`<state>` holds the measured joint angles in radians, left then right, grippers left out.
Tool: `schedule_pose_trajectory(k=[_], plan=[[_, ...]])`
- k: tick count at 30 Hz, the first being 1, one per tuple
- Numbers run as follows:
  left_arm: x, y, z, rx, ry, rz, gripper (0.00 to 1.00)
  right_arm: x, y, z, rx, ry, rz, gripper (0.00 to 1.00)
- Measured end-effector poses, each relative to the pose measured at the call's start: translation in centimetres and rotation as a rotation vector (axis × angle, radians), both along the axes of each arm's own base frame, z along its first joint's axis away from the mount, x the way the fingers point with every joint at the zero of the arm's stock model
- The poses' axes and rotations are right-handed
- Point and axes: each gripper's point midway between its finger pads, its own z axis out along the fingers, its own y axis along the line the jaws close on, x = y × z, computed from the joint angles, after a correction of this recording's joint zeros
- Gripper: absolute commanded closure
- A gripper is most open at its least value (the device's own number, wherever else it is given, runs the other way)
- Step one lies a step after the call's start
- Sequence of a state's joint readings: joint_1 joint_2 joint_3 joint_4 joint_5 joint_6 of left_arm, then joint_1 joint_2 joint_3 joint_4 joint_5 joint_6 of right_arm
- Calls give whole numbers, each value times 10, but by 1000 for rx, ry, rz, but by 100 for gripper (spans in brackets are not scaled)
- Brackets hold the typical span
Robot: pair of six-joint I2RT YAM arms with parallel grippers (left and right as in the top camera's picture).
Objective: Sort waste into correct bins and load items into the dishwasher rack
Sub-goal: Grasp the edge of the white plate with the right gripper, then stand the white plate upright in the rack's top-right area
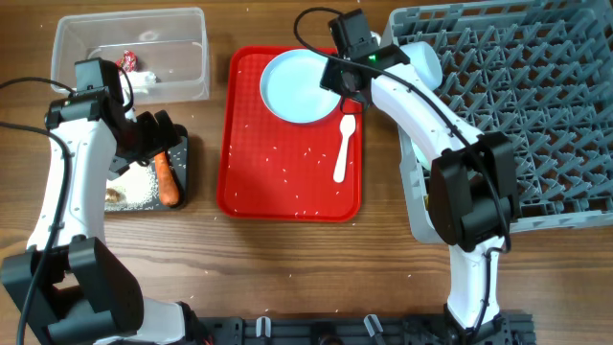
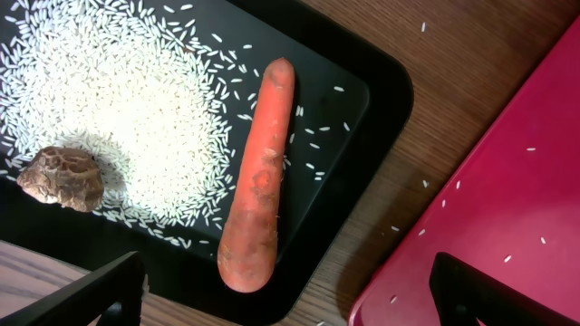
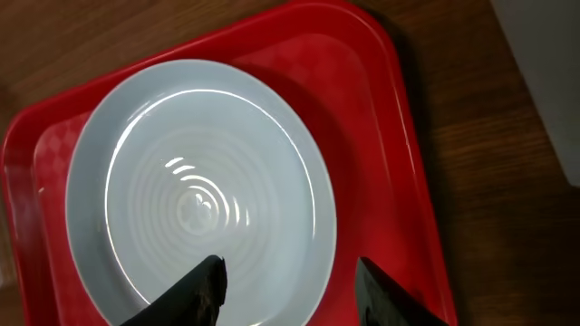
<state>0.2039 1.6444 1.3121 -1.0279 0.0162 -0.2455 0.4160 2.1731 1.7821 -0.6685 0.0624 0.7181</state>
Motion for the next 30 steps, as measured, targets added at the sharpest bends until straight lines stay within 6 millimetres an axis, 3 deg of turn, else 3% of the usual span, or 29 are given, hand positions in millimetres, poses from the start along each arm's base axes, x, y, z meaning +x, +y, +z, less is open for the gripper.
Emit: schedule_pose_trajectory(k=[2, 3, 6, 11, 15, 21, 23, 24, 25, 27, 28, 29, 30], plan=[[0, 0, 0, 0, 0, 0, 0, 0, -2, -12, -14, 17, -9, 56], [0, 0, 0, 0, 0, 0, 0, -1, -2, -32, -27, 50, -7, 57], [0, 0, 0, 0, 0, 0, 0, -7, 0, -62, -20, 107, -14, 70], [0, 0, 0, 0, 0, 0, 0, -5, 6, -73, 16, 116, -26, 96], [0, 0, 0, 0, 0, 0, 0, -4, 12, -73, 65, 124, -25, 96], [0, 0, 0, 0, 0, 0, 0, -5, 21, -65, 56, 100, 145, 96], [0, 0, 0, 0, 0, 0, 0, 0, 13, -32, -14, 22, 198, 95], [0, 0, 0, 0, 0, 0, 0, 4, 8, -6, -44, -39, 211, 96], [0, 0, 0, 0, 0, 0, 0, 10, 2, 38, -79, -138, 220, 96], [0, 0, 0, 0, 0, 0, 0, 12, -10, 91, -123, -251, 222, 96], [0, 0, 0, 0, 0, 0, 0, 12, -26, 128, -165, -328, 207, 96], [0, 0, 0, 0, 0, 0, 0, 12, -35, 142, -193, -355, 200, 96], [0, 0, 0, 0, 0, 0, 0, 11, -62, 167, -258, -400, 162, 96]])
